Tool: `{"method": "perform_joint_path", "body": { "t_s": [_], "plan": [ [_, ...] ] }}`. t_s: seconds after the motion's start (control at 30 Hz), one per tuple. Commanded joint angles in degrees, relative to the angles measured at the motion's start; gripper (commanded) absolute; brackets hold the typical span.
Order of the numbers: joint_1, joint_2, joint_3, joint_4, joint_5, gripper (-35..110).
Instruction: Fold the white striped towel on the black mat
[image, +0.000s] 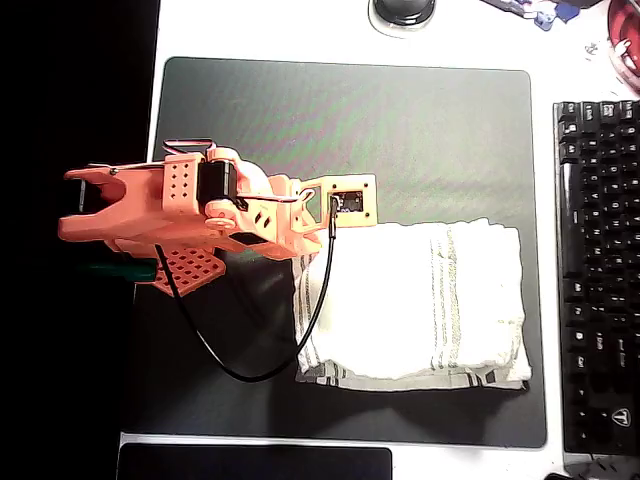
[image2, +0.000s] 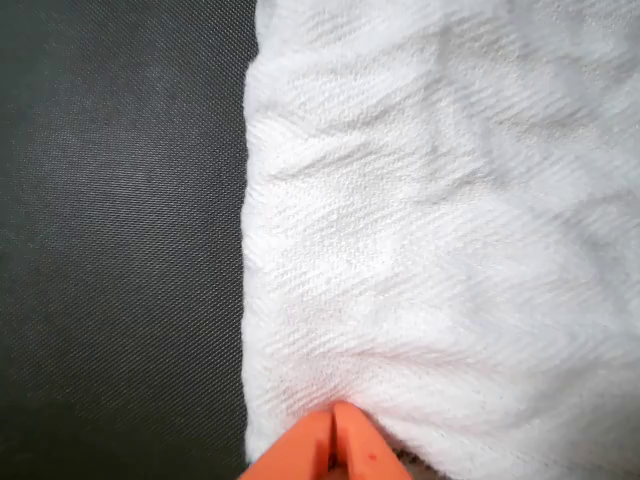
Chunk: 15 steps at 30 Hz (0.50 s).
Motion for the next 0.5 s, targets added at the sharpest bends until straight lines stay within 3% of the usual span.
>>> {"method": "perform_joint_path", "body": {
  "t_s": [0.0,0.47],
  "plan": [
    [0.3,1.2,1.3,1.8,0.1,0],
    [0.5,1.2,1.3,1.8,0.1,0]
  ]
}}
